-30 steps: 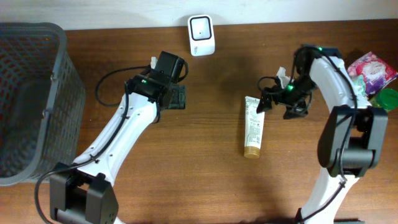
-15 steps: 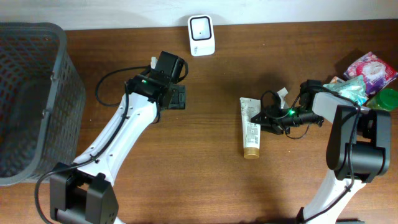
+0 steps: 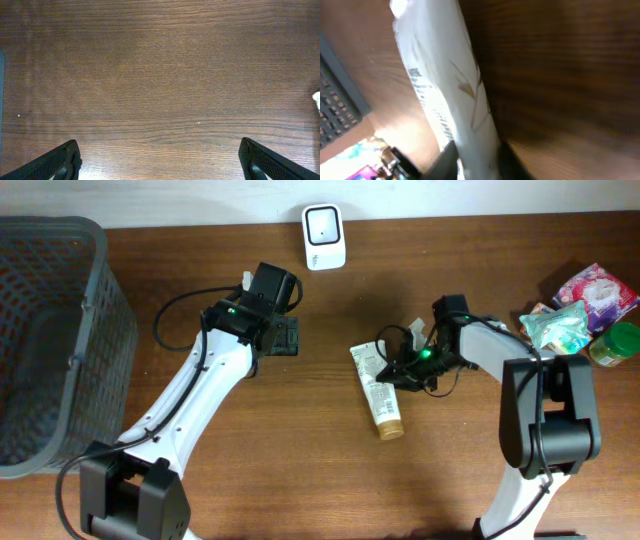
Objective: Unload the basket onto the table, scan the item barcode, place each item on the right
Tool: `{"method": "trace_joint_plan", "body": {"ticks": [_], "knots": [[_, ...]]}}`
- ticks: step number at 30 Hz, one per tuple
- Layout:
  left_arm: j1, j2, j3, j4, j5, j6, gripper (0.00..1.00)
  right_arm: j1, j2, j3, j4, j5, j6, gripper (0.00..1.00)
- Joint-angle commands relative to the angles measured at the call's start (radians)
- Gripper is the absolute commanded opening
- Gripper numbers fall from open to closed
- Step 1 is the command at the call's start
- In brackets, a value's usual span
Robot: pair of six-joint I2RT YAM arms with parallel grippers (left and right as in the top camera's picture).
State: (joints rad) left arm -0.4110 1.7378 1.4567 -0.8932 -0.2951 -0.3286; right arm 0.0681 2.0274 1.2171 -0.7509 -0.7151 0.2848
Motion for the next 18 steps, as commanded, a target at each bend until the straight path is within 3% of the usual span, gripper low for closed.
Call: {"method": "trace_joint_plan", "body": {"ticks": [1,8,14,15,17,18], "knots": [[0.002,0.001,-0.003,0.001,0.004,0.008,0.99,0.047,0.06,0.044,-0.112,0.328,0.039,0.04],[0.002,0.001,-0.003,0.001,0.004,0.008,0.99,0.118,0.053,0.233,-0.329,0.642,0.186,0.04],[0.002,0.001,-0.003,0.001,0.004,0.008,0.99,0.301,0.056,0.243,-0.331,0.888,0.361,0.04],[0.002,0.001,-0.003,0.001,0.004,0.008,0.99,0.347,0.056,0.241,-0.314,0.907,0.364,0.09],[0.002,0.001,-0.003,0.001,0.004,0.008,0.99,0.387,0.056,0.241,-0.304,0.906,0.364,0.38],[0.002,0.001,-0.003,0.001,0.004,0.008,0.99,0.391,0.056,0.242,-0.304,0.906,0.363,0.42]]}}
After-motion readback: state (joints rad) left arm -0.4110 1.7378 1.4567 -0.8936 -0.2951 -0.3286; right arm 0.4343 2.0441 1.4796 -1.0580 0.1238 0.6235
